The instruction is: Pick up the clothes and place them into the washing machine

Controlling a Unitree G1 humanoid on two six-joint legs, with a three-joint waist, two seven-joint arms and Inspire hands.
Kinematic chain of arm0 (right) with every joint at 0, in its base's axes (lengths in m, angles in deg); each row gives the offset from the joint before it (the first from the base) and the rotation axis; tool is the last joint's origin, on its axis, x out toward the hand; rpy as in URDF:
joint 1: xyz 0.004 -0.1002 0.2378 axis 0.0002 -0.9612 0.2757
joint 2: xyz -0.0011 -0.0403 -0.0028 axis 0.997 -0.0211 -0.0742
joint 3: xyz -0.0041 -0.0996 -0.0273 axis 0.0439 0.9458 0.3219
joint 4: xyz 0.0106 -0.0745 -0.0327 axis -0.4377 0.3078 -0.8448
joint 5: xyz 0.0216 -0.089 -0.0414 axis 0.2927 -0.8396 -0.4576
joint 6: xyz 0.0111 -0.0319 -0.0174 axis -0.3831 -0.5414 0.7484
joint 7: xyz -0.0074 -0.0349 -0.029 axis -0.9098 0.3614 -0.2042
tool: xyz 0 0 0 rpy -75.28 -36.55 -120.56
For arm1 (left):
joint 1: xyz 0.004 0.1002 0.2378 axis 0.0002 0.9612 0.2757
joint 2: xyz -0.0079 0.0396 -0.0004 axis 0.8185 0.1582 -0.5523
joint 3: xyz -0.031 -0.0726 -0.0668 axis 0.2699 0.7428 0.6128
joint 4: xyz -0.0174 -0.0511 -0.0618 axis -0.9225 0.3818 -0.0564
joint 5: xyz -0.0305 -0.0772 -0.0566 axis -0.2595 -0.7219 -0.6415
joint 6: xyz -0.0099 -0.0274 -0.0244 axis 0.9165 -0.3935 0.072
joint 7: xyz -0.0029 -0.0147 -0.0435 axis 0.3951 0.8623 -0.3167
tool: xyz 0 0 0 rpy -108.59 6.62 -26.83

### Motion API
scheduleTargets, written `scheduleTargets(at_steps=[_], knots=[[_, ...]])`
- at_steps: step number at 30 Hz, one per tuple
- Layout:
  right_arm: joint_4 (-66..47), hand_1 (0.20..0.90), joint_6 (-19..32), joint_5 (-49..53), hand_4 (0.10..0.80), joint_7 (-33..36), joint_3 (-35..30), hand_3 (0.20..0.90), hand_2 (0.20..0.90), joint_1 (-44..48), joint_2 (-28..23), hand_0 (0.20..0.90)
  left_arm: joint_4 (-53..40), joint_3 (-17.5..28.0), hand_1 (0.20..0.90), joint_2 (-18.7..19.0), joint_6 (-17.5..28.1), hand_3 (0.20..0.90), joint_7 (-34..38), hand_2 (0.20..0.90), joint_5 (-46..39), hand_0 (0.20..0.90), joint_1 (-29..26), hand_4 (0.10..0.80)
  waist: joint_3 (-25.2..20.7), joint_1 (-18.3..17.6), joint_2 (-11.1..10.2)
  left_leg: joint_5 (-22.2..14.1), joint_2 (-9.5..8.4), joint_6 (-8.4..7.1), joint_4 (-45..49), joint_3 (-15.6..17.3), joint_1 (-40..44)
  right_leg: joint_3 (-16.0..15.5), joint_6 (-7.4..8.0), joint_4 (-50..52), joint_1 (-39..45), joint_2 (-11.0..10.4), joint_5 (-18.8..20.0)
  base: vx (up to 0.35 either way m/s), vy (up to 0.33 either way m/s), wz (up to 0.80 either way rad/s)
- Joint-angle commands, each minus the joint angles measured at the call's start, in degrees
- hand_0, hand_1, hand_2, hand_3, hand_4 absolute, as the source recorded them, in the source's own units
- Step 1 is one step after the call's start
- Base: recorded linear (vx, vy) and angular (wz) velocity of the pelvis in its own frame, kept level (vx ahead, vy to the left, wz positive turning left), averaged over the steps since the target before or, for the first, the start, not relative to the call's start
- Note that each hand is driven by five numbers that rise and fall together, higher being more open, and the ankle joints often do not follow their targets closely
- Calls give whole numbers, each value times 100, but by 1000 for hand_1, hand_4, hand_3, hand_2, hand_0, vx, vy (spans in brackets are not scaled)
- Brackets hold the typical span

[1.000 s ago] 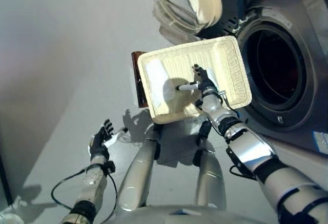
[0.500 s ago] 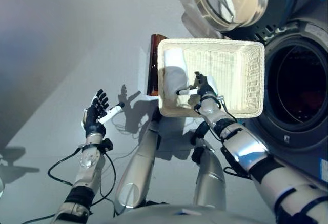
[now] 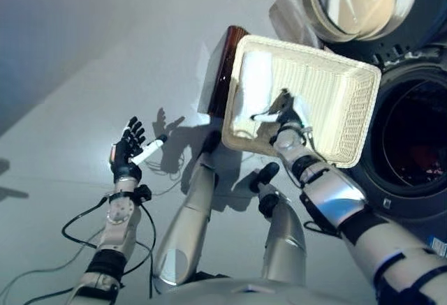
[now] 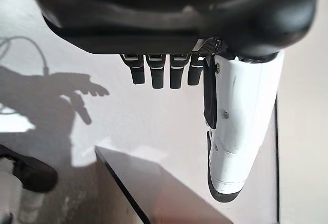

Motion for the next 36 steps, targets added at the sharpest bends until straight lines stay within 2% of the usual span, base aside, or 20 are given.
scheduleTargets(at_steps=[1, 8, 9, 11, 12, 25, 34, 35, 36], knots=[[-379, 900, 207, -89, 800, -449, 41, 900, 900, 578, 226, 900, -632, 86, 900, 254, 311, 900, 211, 900, 118, 900, -67, 800, 482, 539, 496, -279, -375, -124, 183, 292, -296, -46, 66, 422, 272, -21, -491, 35, 14, 34], [-359, 900, 130, -316, 800, -303, 158, 900, 900, 984, 109, 900, -457, -166, 900, 264, 333, 900, 308, 900, 145, 900, -100, 800, 540, 633, 595, -215, -373, -109, 65, 306, -340, -16, 92, 358, 215, -76, -475, 34, 31, 5], [-326, 864, 103, -342, 775, -303, 161, 864, 864, 1034, 94, 864, -467, -203, 900, 260, 321, 900, 316, 900, 174, 900, -96, 800, 542, 645, 613, -211, -377, -106, 52, 305, -333, -26, 92, 346, 231, -83, -473, 33, -1, -19], [-256, 266, 76, -411, 347, -259, 153, 266, 266, 1057, 66, 266, -505, -313, 900, 238, 324, 900, 314, 900, 205, 900, -79, 800, 518, 644, 673, -197, -390, -94, -19, 311, -297, -15, 90, 315, 249, -95, -479, 33, 10, -64], [-258, 200, 76, -412, 300, -258, 153, 200, 200, 1054, 64, 200, -506, -315, 900, 236, 324, 900, 316, 900, 206, 900, -77, 800, 517, 644, 676, -195, -391, -94, -21, 310, -295, -16, 90, 314, 251, -95, -479, 25, 18, -30], [-142, 200, 6, -622, 300, -215, -111, 200, 200, 536, -192, 200, -306, -599, 900, 184, 306, 900, 262, 900, 365, 900, 50, 800, 379, 566, 764, -152, -377, -70, -147, 380, -115, 97, 103, 177, 375, -102, -407, 11, 9, 7], [-247, 200, 75, -617, 300, -126, -302, 200, 200, -16, -281, 200, -70, -715, 900, 245, 288, 900, 162, 900, 433, 900, 176, 800, 189, 465, 650, -93, -292, -61, -381, 420, 291, 155, 130, -167, 782, -26, -254, 3, -13, 1], [-298, 496, 121, -579, 512, -115, -348, 496, 496, -170, -284, 496, 16, -741, 900, 257, 279, 900, 117, 900, 420, 900, 203, 800, 126, 434, 613, -79, -280, -58, -434, 424, 407, 153, 138, -253, 925, -17, -229, 19, -33, -5], [-302, 900, 120, -580, 800, -113, -349, 900, 900, -177, -285, 900, 19, -744, 900, 258, 281, 900, 115, 900, 418, 900, 205, 800, 128, 434, 616, -77, -280, -58, -440, 423, 417, 151, 139, -260, 936, -15, -226, 9, -35, -2]])
